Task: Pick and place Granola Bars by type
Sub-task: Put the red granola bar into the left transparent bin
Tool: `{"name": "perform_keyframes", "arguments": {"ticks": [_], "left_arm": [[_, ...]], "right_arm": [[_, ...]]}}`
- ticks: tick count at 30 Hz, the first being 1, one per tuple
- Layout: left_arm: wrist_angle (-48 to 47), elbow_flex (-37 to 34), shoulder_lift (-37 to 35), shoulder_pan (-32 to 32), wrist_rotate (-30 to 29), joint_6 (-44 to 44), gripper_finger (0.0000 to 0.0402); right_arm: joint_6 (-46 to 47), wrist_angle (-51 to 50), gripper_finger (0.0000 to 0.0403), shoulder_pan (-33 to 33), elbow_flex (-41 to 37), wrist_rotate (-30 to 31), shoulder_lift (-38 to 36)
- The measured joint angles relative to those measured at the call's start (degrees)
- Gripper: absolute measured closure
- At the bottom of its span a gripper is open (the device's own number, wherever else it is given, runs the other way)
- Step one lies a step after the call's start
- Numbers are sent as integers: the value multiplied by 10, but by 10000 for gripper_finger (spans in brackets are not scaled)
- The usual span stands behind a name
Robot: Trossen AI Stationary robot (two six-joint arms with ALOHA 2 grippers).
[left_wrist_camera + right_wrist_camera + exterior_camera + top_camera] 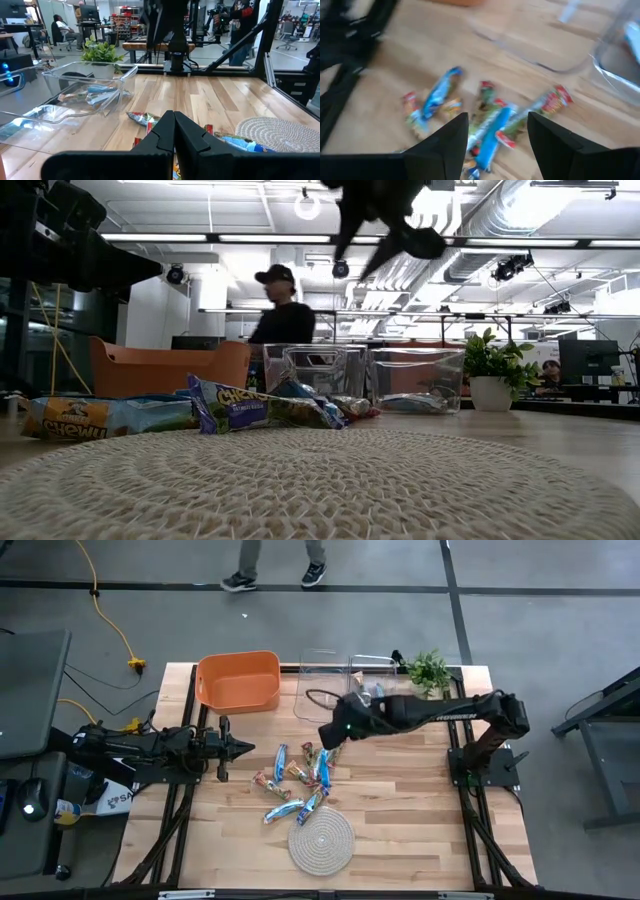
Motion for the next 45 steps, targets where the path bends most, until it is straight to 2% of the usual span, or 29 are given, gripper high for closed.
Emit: {"name": "perform_keyframes", "arguments": {"ticks": [3, 6, 15, 21, 26, 30, 36, 41, 45], "left_arm": [[0, 0, 0, 0, 0, 0, 401], [0, 0, 0, 0, 0, 0, 401], [0, 0, 0, 0, 0, 0, 401], [0, 0, 0, 0, 0, 0, 401], [0, 0, 0, 0, 0, 0, 401], [0, 0, 0, 0, 0, 0, 401], [0, 0, 0, 0, 0, 0, 401], [0, 0, 0, 0, 0, 0, 401], [0, 0, 0, 0, 0, 0, 401]], "right_arm": [[57, 26, 215, 12, -50, 52, 1], [99, 105, 215, 17, -108, 76, 0], [175, 416, 215, 6, -276, -27, 0], [221, 434, 215, 3, -316, 4, -1], [208, 403, 215, 0, -307, -13, -1], [159, 330, 215, -4, -275, -38, -1], [55, 159, 215, -9, -162, -14, -1], [43, -1, 215, -31, -84, -19, -1], [37, -81, 215, -43, -40, -25, 2]]}}
